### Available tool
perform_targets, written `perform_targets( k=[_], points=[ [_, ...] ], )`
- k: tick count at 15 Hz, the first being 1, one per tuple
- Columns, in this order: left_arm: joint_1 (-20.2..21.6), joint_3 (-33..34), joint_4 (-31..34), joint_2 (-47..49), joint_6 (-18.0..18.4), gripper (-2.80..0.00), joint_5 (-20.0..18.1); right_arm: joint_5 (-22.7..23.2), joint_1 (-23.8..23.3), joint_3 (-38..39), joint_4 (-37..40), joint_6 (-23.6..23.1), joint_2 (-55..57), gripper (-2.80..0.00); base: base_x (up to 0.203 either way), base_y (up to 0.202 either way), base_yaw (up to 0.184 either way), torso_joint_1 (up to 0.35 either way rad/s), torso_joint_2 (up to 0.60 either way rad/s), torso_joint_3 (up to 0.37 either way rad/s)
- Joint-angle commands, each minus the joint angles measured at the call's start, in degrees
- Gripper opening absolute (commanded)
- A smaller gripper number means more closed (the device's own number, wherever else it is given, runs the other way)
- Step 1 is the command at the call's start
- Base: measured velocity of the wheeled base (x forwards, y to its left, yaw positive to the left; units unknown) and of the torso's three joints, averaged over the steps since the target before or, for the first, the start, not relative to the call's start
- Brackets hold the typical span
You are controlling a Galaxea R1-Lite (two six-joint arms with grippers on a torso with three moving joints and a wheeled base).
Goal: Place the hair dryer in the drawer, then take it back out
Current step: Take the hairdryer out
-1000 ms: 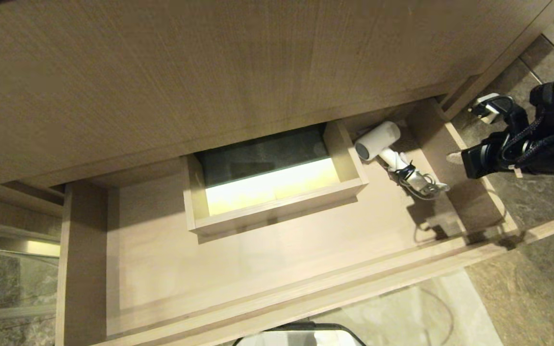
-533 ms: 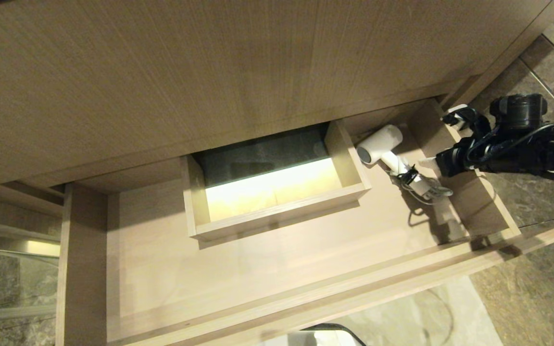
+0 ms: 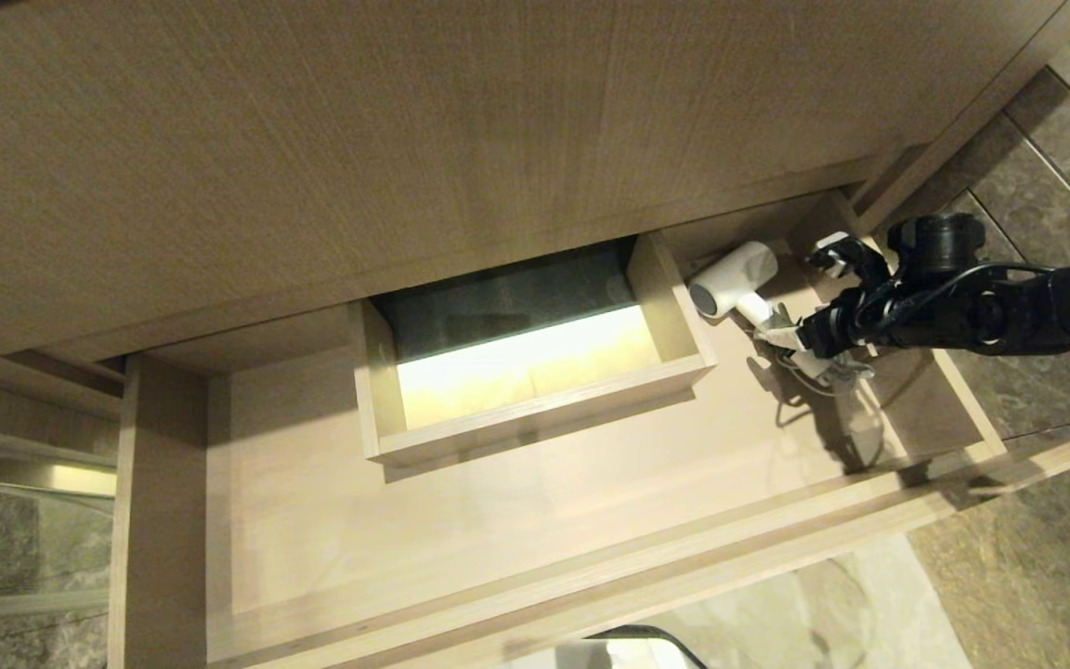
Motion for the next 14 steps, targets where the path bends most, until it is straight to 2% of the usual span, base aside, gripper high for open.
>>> perform_targets(
  k=[1, 4, 10, 11, 14],
  points=[
    [0.02, 0.09, 0.00, 0.00, -0.01, -2.80, 0.07, 0.20, 0.87, -2.57, -0.22, -0.59, 3.79, 0.00, 0.000, 0.000, 0.000, 0.000, 0.00, 0.000],
    [0.02, 0.03, 0.00, 0.00, -0.01, -2.80, 0.05, 0.73, 1.01, -6.33, -0.39, -4.80, 6.84, 0.00, 0.000, 0.000, 0.000, 0.000, 0.00, 0.000],
    [-0.05, 0.09, 0.00, 0.00, -0.01, -2.80, 0.03, 1.37, 0.74, -9.57, -0.75, -5.42, 9.88, 0.00, 0.000, 0.000, 0.000, 0.000, 0.00, 0.000],
    [0.02, 0.09, 0.00, 0.00, -0.01, -2.80, 0.08, 1.37, 0.66, -9.76, -1.20, -5.45, 10.17, -2.80, 0.000, 0.000, 0.000, 0.000, 0.00, 0.000],
    [-0.05, 0.09, 0.00, 0.00, -0.01, -2.80, 0.03, 1.28, 0.60, -9.79, -2.19, -6.18, 10.34, -2.80, 0.000, 0.000, 0.000, 0.000, 0.00, 0.000]
  ],
)
